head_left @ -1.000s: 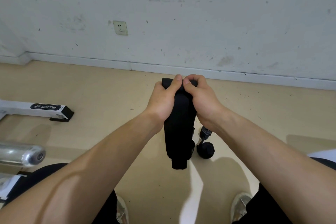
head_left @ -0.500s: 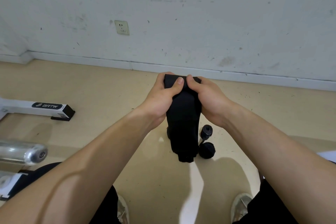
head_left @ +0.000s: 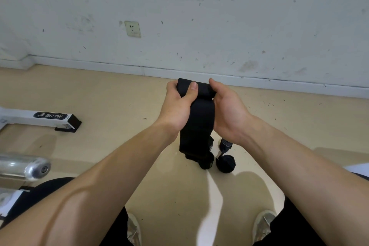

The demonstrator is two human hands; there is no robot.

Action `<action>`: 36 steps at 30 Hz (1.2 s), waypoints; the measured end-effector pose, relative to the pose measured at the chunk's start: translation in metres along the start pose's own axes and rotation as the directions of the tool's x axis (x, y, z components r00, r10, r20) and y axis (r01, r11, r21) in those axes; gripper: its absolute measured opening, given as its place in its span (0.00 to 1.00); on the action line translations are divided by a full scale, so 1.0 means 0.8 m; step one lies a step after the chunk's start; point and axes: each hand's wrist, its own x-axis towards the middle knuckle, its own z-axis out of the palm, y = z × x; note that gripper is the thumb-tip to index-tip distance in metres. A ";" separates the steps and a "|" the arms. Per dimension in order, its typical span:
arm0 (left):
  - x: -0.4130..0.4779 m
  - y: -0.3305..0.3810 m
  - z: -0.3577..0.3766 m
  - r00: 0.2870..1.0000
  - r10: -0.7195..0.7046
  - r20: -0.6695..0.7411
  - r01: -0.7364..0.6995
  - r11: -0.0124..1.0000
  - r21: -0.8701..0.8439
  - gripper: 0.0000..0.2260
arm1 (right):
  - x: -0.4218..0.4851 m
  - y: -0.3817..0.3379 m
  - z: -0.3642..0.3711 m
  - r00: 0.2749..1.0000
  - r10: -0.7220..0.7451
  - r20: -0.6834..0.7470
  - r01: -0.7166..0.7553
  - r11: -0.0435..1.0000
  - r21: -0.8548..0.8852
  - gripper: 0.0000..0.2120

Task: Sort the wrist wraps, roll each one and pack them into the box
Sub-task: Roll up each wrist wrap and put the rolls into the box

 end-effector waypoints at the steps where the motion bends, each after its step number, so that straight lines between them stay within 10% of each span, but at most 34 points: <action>1: 0.000 -0.001 0.001 1.000 0.003 0.017 -0.004 1.000 0.009 0.17 | 0.002 0.001 -0.001 0.999 -0.006 -0.033 0.006 1.000 -0.010 0.24; 12: 0.012 0.005 -0.008 0.988 0.056 0.143 -0.052 0.998 -0.037 0.10 | 0.014 -0.008 -0.008 0.977 -0.199 -0.081 0.183 0.968 -0.172 0.11; 20: 0.010 0.006 -0.007 0.977 -0.081 0.197 0.080 0.997 0.011 0.31 | 0.017 -0.003 -0.008 0.961 -0.263 -0.086 0.229 0.930 -0.288 0.05; 36: 0.016 0.001 -0.016 0.977 0.017 0.214 -0.018 1.000 0.004 0.06 | 0.023 0.003 -0.013 0.948 -0.314 -0.045 0.257 0.844 -0.471 0.08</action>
